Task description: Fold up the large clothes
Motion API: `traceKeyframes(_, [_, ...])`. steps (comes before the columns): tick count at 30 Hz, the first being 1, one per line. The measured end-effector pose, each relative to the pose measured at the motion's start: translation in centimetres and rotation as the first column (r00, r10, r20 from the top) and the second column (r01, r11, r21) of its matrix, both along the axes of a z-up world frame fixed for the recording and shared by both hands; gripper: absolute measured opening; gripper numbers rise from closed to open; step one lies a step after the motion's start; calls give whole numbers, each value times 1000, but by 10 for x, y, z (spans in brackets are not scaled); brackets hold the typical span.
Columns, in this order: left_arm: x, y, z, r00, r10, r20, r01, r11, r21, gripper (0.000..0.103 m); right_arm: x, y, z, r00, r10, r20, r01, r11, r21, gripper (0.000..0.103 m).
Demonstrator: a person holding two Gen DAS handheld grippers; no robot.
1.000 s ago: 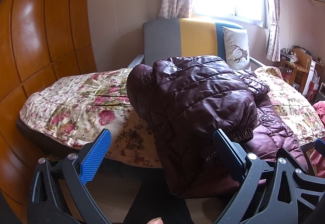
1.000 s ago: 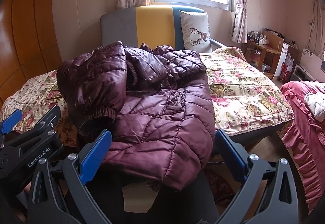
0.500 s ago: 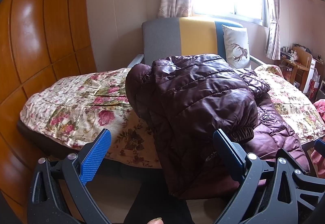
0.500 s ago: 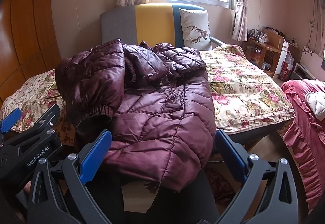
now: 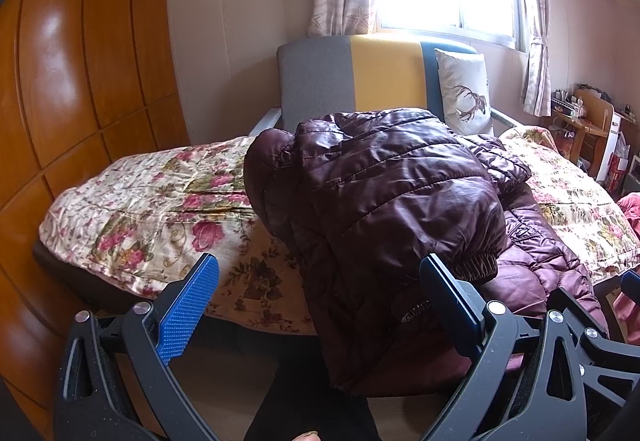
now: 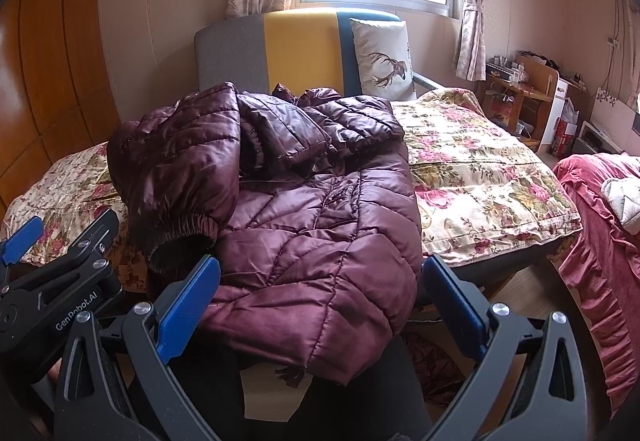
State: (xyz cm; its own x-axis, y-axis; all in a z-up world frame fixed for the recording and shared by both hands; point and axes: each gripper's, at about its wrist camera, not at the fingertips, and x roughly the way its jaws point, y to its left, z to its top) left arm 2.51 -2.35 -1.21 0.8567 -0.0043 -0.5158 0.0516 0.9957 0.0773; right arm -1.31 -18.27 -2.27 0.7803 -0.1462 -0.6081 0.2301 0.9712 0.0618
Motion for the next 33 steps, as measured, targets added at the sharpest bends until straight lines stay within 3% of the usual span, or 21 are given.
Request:
traceKeyframes(24, [12, -17, -4, 999, -41, -19, 42, 998, 37, 99, 6, -23, -5, 999, -33, -2, 33, 999, 43, 101])
traceKeyframes(33, [22, -31, -7, 992, -114, -56, 116, 992, 46, 99, 11, -39, -11, 998, -64, -17, 65, 995, 79, 101])
